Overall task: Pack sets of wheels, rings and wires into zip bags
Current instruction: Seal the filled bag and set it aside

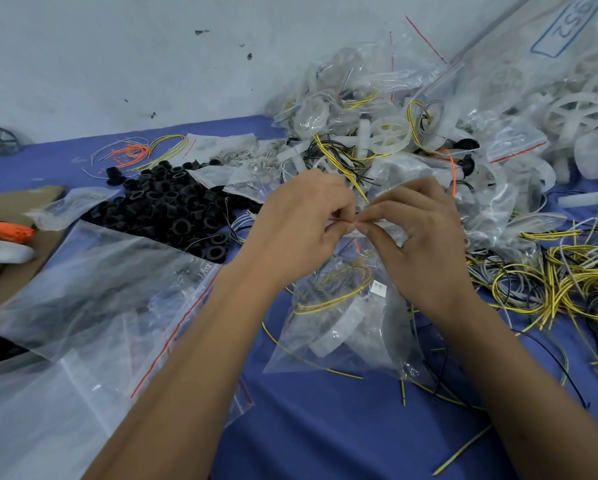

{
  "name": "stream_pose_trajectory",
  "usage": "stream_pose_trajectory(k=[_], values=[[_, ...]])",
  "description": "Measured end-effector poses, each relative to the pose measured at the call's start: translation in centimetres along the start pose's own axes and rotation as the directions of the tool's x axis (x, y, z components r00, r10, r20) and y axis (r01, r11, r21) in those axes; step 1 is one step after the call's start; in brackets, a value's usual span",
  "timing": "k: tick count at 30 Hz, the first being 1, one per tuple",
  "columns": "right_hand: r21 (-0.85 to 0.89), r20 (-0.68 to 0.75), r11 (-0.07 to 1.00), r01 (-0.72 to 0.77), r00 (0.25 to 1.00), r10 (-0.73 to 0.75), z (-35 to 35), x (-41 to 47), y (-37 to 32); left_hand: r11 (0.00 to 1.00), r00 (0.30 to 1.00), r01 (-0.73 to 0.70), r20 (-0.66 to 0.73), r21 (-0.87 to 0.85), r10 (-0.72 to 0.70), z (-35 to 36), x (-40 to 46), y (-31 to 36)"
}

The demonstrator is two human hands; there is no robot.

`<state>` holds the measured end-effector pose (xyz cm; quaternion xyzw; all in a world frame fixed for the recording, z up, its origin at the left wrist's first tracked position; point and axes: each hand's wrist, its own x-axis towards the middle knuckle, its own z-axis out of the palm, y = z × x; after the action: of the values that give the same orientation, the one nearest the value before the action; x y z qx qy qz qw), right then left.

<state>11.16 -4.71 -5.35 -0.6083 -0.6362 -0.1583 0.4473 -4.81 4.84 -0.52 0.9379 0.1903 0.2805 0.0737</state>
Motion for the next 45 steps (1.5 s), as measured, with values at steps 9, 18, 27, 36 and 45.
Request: stream_pose_trajectory(k=[9, 18, 27, 36, 45], values=[[-0.025, 0.003, 1.000, -0.016, 1.000, 0.016, 0.2, -0.1, 0.2, 0.999, 1.000, 0.018, 0.021, -0.034, -0.017, -0.5, -0.2, -0.9], [-0.040, -0.010, 0.999, -0.019, 1.000, 0.018, 0.1, -0.2, 0.2, 1.000, 1.000, -0.006, 0.011, -0.009, 0.006, 0.1, -0.1, -0.5], [-0.030, -0.015, 0.999, -0.020, 1.000, 0.020, 0.2, -0.1, -0.1, 1.000, 1.000, -0.021, 0.004, -0.003, 0.021, 0.2, -0.1, -0.6], [-0.047, 0.003, 0.999, -0.024, 1.000, 0.024, 0.4, -0.1, 0.0, 0.999, 1.000, 0.014, -0.009, -0.035, -0.015, -0.3, -0.3, -1.5], [-0.016, -0.015, 1.000, -0.006, 1.000, 0.006, 0.7, 0.0, 0.0, 0.994, 0.999, 0.052, -0.007, -0.101, -0.053, -0.7, -0.3, -2.0]])
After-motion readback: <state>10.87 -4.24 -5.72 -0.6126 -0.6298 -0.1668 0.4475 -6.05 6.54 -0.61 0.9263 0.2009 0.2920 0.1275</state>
